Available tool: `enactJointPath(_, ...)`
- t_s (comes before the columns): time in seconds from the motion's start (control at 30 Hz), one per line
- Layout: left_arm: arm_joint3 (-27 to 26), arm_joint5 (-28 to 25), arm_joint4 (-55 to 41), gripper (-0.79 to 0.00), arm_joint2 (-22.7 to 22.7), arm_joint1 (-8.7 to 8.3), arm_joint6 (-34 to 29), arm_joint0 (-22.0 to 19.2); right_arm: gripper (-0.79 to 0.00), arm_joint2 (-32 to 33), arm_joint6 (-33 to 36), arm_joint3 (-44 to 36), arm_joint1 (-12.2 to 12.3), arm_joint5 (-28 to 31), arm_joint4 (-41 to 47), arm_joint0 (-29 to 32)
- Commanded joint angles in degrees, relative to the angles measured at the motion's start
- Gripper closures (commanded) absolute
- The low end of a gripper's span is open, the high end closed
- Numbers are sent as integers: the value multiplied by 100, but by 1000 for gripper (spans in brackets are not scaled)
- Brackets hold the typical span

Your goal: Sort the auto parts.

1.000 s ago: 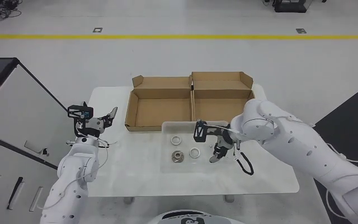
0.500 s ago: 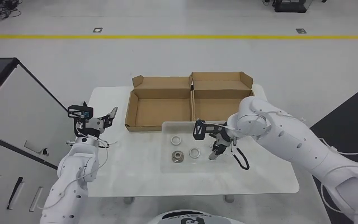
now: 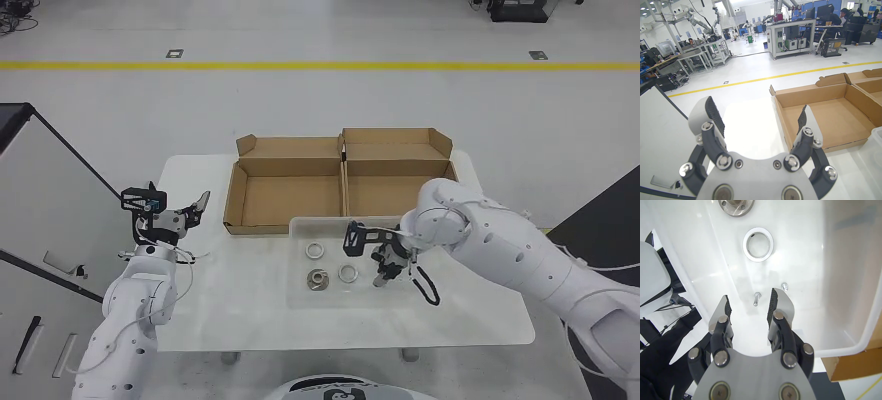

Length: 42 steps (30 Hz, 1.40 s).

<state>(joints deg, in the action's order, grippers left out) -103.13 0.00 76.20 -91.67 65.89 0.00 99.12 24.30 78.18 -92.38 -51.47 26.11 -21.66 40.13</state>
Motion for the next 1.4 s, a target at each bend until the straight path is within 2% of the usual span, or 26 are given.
enactJointPath(0.0,0,0,0,-785,0,0,0,0,-459,-100,-15,58,-14,15,49,-49)
enactJointPath(0.33,0,0,0,-785,0,0,0,0,-459,-297,-28,235,6,28,112,-195)
enactJointPath(0.5,0,0,0,-785,0,0,0,0,-388,-343,-56,231,32,55,118,-182)
enactJointPath(0.6,0,0,0,-785,0,0,0,0,-379,-360,-70,237,35,70,127,-176)
enactJointPath(1.37,0,0,0,-785,0,0,0,0,-348,-674,-161,618,-73,161,226,-274)
